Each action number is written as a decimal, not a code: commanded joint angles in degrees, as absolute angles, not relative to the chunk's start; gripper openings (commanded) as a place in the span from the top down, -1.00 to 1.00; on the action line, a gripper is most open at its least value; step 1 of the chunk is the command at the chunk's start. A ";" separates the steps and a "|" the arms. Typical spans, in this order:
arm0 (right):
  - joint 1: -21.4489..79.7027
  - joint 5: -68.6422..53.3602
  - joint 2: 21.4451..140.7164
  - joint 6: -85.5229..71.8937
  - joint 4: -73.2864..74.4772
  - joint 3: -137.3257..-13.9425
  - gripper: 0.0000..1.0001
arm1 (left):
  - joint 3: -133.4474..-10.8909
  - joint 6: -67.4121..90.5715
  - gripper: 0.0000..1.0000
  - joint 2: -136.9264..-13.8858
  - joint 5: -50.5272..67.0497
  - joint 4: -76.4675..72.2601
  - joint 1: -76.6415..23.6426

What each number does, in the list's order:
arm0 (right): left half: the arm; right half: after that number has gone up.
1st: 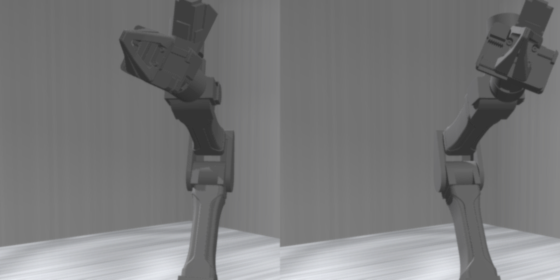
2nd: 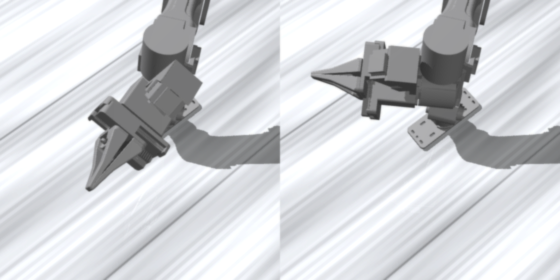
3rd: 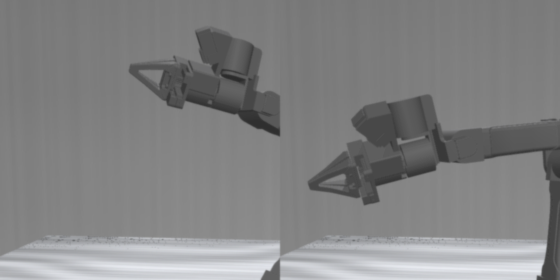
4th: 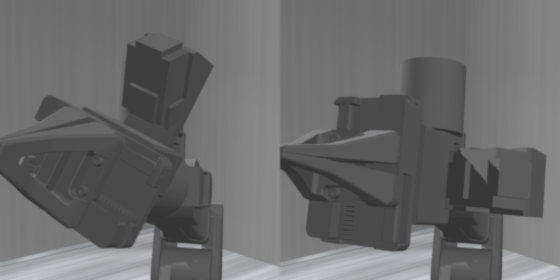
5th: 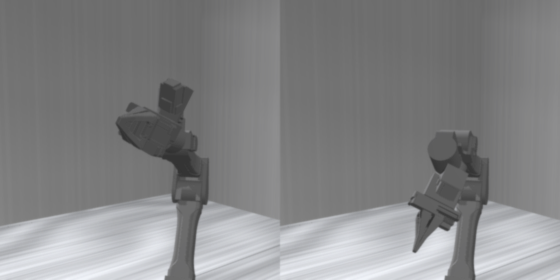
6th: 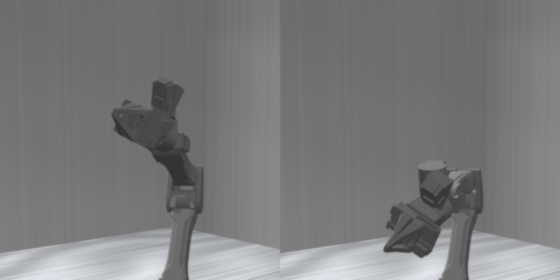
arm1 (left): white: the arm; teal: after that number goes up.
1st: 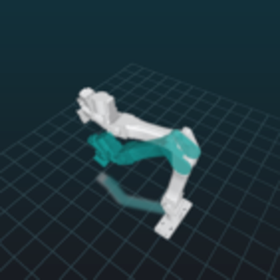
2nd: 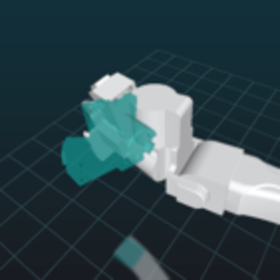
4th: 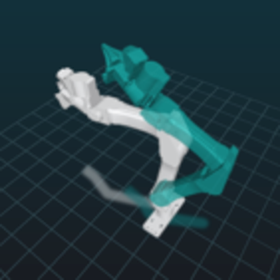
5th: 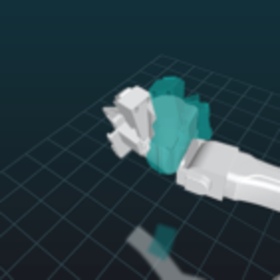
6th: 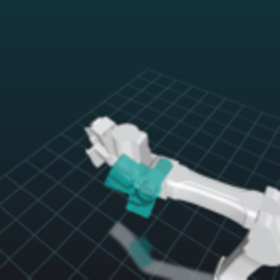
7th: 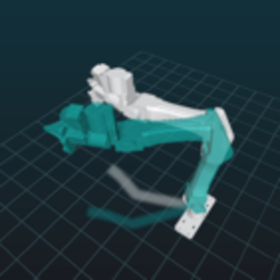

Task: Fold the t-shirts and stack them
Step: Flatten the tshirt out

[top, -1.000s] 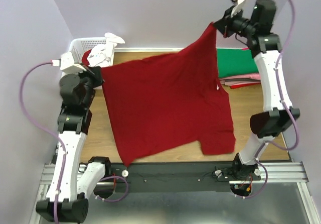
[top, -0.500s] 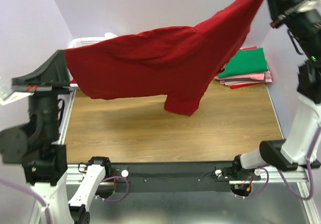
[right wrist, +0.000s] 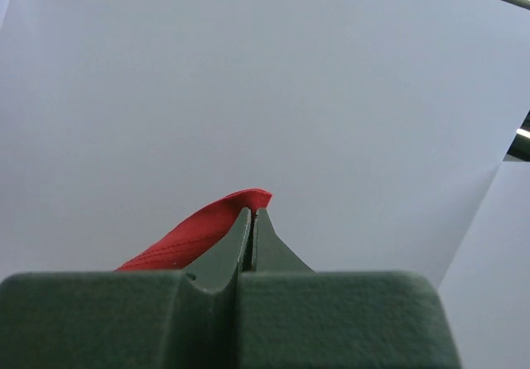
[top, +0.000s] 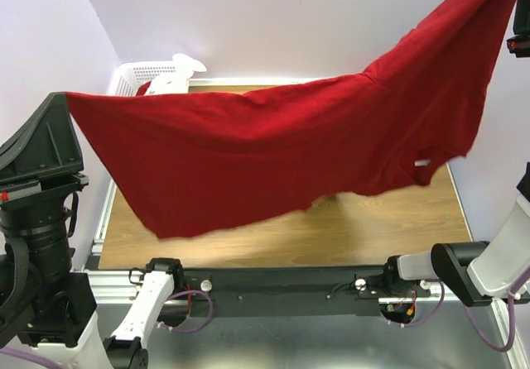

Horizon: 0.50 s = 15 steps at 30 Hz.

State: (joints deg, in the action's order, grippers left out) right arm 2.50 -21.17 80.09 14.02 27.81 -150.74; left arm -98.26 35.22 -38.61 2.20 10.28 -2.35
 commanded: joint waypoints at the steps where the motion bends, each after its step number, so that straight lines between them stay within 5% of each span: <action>1: 1.93 -18.19 82.09 13.98 26.28 -149.86 0.99 | -97.12 35.07 1.00 -39.02 1.67 10.46 -2.37; 15: 1.93 -26.79 93.94 10.02 25.84 -134.13 0.99 | -65.76 30.76 1.00 -39.37 -7.73 5.98 -2.37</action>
State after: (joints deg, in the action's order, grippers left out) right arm 2.39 -22.65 89.49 11.92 26.17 -137.95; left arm -71.96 32.95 -39.09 -2.39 8.27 -2.37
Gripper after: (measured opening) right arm 0.005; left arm 0.004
